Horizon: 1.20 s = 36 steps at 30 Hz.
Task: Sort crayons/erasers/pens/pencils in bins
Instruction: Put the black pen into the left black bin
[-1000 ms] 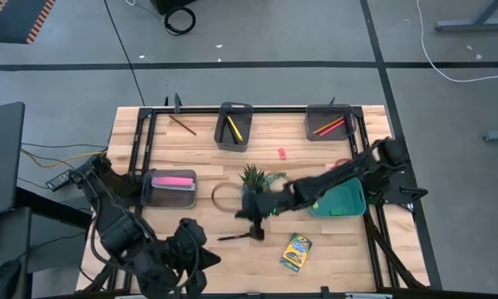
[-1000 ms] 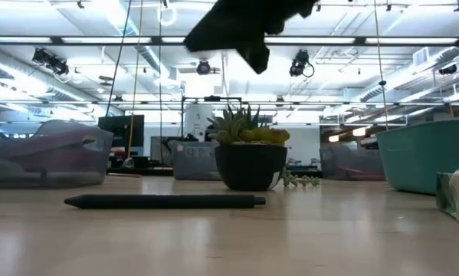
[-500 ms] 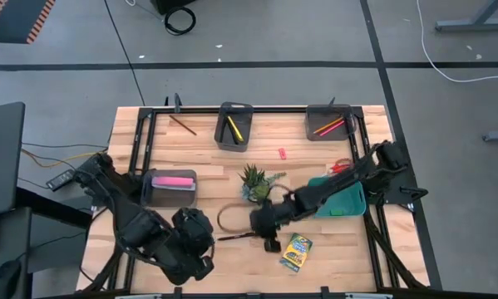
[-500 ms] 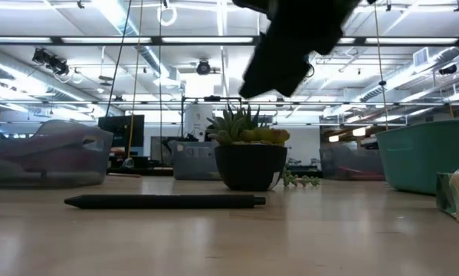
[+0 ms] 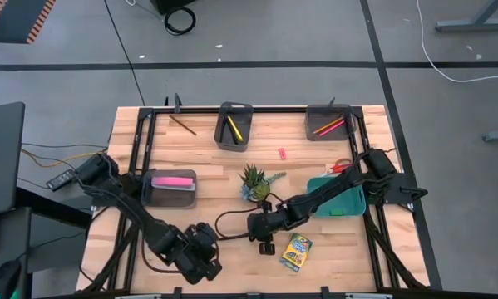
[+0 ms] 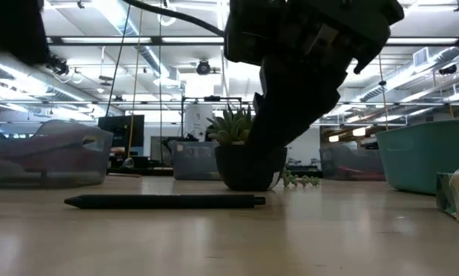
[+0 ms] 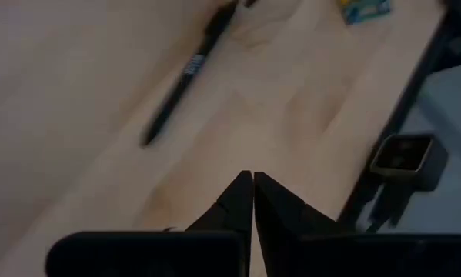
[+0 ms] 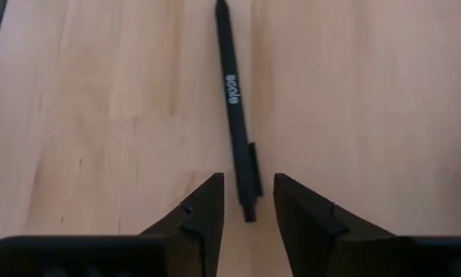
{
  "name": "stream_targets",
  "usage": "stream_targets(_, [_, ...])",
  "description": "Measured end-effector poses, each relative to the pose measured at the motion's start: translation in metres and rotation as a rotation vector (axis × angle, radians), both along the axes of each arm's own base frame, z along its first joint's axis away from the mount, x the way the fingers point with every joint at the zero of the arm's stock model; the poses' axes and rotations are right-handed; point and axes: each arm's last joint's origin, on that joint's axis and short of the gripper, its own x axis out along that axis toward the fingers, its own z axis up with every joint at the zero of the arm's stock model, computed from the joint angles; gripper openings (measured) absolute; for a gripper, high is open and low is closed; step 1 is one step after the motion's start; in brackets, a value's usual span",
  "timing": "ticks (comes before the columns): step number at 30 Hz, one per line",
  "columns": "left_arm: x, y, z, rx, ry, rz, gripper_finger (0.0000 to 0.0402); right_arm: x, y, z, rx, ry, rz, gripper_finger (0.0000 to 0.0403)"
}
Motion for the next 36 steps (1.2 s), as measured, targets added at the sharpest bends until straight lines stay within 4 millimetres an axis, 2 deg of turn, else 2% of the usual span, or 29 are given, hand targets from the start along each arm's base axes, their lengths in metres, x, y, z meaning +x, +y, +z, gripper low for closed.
stream_targets(6, [-0.014,0.020,-0.052,-0.034,-0.074,0.206,0.0005,-0.002,0.001,0.011,0.008,-0.025,0.006,0.0117])
stream_targets(10, [-0.022,0.030,-0.071,-0.074,-0.141,0.320,0.0013,-0.004,0.006,0.012,0.003,-0.025,0.025,0.0117])
stream_targets(17, [-0.014,0.029,-0.070,-0.128,-0.295,0.306,0.0006,-0.006,0.008,0.012,-0.002,-0.024,0.015,0.0117])
stream_targets(21, [-0.010,0.036,-0.071,-0.100,-0.285,0.315,0.0008,-0.006,0.008,0.012,-0.017,-0.030,0.005,0.0117])
stream_targets(27, [0.001,0.046,-0.082,-0.067,-0.200,0.216,0.0024,-0.005,0.006,0.013,-0.035,-0.049,-0.048,0.0117])
stream_targets(31, [0.006,0.047,-0.089,-0.047,-0.153,0.109,0.0017,-0.003,0.004,0.013,-0.032,-0.053,-0.067,0.0117])
stream_targets(36, [0.006,0.047,-0.089,-0.042,-0.157,0.099,0.0006,-0.004,0.004,0.013,-0.025,-0.050,-0.076,0.0117])
